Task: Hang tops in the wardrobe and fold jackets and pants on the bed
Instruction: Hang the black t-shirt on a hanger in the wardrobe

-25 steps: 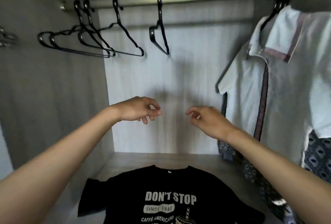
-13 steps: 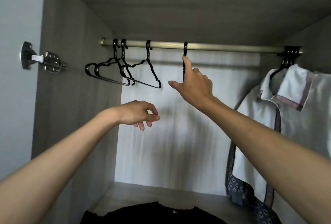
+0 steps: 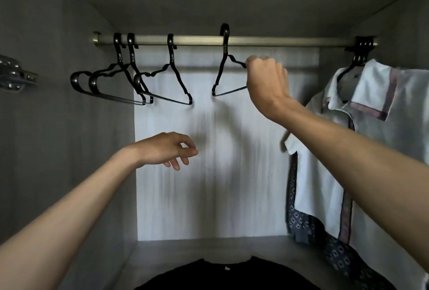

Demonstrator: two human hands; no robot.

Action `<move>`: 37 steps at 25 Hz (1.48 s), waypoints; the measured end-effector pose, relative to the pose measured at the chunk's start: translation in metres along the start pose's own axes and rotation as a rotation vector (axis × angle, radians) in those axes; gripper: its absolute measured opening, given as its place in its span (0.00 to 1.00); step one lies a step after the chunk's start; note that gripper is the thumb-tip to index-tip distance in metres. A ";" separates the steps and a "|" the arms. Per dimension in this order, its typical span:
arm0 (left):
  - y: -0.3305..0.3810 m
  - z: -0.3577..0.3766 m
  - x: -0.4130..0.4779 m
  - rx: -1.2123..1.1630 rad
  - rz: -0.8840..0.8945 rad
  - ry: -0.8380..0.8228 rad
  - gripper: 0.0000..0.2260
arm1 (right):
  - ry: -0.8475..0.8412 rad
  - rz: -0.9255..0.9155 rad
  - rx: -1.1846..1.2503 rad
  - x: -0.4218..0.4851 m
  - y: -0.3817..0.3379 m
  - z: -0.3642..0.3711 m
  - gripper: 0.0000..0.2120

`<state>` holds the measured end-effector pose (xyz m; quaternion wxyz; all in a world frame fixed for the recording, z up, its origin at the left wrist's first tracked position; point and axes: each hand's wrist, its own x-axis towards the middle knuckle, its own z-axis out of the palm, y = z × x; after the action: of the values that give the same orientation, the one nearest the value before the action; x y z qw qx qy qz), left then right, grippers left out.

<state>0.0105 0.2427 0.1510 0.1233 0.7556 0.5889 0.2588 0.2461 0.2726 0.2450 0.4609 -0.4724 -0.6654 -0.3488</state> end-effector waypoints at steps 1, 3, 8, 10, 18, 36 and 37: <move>0.001 0.004 0.002 -0.025 0.017 -0.008 0.08 | 0.034 -0.006 0.009 -0.004 0.004 0.000 0.13; 0.002 0.016 0.004 -0.066 0.054 -0.010 0.08 | 0.089 0.001 0.054 -0.017 0.016 0.008 0.12; -0.002 0.062 0.007 -0.201 0.120 0.244 0.09 | 0.125 0.037 0.324 -0.125 0.068 0.042 0.13; -0.006 0.091 0.007 -0.171 0.100 0.403 0.13 | 0.021 0.130 0.527 -0.183 0.088 0.051 0.14; -0.084 0.207 -0.017 0.356 -0.178 0.093 0.19 | -0.640 0.737 1.214 -0.332 0.145 0.099 0.13; -0.254 0.361 0.148 0.026 -0.191 -0.068 0.11 | -0.967 0.783 0.445 -0.399 0.184 0.254 0.15; -0.266 0.374 0.153 0.078 -0.191 -0.191 0.10 | -0.989 0.901 0.509 -0.409 0.186 0.260 0.15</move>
<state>0.0172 0.5067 -0.2547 0.1736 0.7217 0.6532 0.1496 0.4016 0.4388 -0.2215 0.3004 -0.6818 -0.5975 0.2966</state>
